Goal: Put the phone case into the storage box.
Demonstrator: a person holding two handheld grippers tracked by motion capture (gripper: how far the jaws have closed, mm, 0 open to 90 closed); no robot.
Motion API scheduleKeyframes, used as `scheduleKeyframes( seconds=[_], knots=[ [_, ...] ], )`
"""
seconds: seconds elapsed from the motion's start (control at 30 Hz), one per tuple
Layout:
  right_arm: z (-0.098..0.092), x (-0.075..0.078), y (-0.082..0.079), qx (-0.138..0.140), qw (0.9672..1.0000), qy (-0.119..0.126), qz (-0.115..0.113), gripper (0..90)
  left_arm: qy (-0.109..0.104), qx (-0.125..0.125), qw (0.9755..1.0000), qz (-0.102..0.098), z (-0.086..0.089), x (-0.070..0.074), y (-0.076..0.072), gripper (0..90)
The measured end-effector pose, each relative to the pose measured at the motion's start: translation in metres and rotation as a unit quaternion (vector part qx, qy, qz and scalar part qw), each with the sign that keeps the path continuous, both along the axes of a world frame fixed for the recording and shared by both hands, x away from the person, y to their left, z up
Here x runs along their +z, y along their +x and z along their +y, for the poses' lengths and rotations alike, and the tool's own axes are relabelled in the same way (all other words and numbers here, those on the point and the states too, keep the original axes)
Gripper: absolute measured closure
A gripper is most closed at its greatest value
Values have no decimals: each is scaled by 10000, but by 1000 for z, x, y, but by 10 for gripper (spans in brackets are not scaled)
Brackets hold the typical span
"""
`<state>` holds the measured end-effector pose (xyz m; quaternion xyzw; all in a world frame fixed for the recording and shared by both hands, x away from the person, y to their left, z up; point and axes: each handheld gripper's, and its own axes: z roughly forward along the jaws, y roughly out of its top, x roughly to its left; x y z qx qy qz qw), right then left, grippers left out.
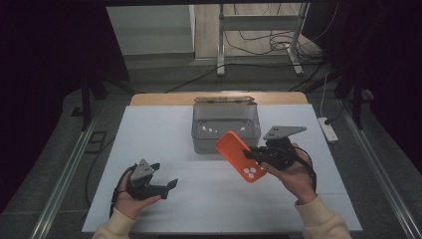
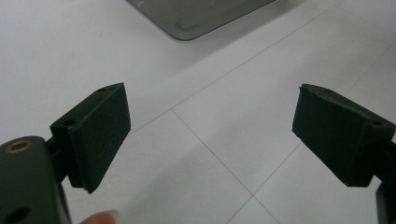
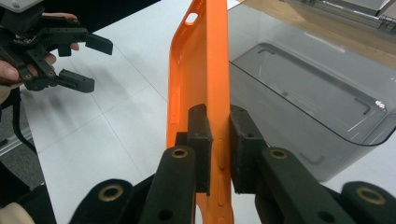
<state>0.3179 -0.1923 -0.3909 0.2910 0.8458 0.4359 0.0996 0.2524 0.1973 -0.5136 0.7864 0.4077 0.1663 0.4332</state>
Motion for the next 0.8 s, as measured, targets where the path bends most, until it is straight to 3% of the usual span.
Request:
scheduleKeyframes(
  seconds=[0.3,0.8],
  knots=[
    [-1,7,1,-195,9998,69,-20,804,-7,-1,10000,-6,-1,-1,1,113],
    [-2,17,-1,-214,9996,141,-100,804,9,1,10000,-18,-3,-1,1,110]
  ],
)
